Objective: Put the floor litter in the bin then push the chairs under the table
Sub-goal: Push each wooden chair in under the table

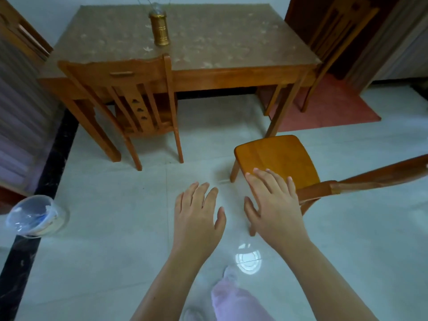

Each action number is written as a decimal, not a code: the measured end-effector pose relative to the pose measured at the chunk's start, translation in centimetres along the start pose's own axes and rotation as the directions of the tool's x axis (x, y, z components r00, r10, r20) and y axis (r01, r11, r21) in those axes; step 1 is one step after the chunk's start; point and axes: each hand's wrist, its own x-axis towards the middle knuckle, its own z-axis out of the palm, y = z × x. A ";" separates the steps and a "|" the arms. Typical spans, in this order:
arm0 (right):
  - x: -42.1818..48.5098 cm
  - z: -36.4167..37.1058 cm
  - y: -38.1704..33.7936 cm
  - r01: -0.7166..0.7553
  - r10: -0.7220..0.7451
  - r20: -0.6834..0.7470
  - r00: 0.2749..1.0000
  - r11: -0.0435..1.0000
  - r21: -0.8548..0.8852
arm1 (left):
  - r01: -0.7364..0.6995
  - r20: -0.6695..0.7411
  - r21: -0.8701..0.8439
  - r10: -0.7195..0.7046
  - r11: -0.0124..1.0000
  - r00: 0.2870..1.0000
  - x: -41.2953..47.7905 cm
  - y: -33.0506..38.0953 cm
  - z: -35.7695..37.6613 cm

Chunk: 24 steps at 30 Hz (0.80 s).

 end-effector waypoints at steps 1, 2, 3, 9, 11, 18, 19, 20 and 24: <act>-0.6 -0.7 1.2 -0.017 0.018 -0.023 1.000 1.000 0.007 | -0.013 0.017 0.000 0.013 1.000 1.000 0.0 1.3 0.3; -1.2 -1.4 2.5 -0.031 0.032 -0.040 0.999 0.999 0.015 | -0.028 0.030 -0.003 0.028 1.000 0.999 0.1 2.7 0.5; -1.8 -2.0 3.9 -0.041 0.042 -0.050 0.998 0.999 0.022 | -0.045 0.039 -0.008 0.046 0.999 0.998 0.3 4.3 0.8; -3.7 -5.8 14.8 -0.058 0.062 -0.070 0.996 0.997 0.059 | -0.113 0.054 -0.047 0.115 0.993 0.992 3.0 15.4 4.9; -4.1 -7.3 19.1 -0.030 0.035 -0.086 0.996 0.998 0.057 | -0.105 0.059 -0.085 0.110 0.991 0.992 4.0 19.5 6.8; -5.1 -10.6 33.6 -0.051 0.048 -0.059 0.997 0.997 -0.054 | -0.122 0.042 -0.142 0.129 0.982 0.991 6.7 31.5 13.2; -4.9 -10.7 35.0 -0.054 0.052 -0.046 0.998 0.997 -0.057 | -0.125 0.041 -0.146 0.132 0.981 0.990 7.0 32.5 13.8; -4.7 -10.7 36.2 -0.051 0.049 -0.028 0.998 0.997 -0.055 | -0.128 0.040 -0.142 0.135 0.982 0.990 7.3 33.2 14.4; -2.7 -9.4 40.0 0.020 -0.017 0.038 0.999 0.998 -0.063 | -0.128 0.087 -0.110 0.138 0.986 0.987 8.8 34.9 17.2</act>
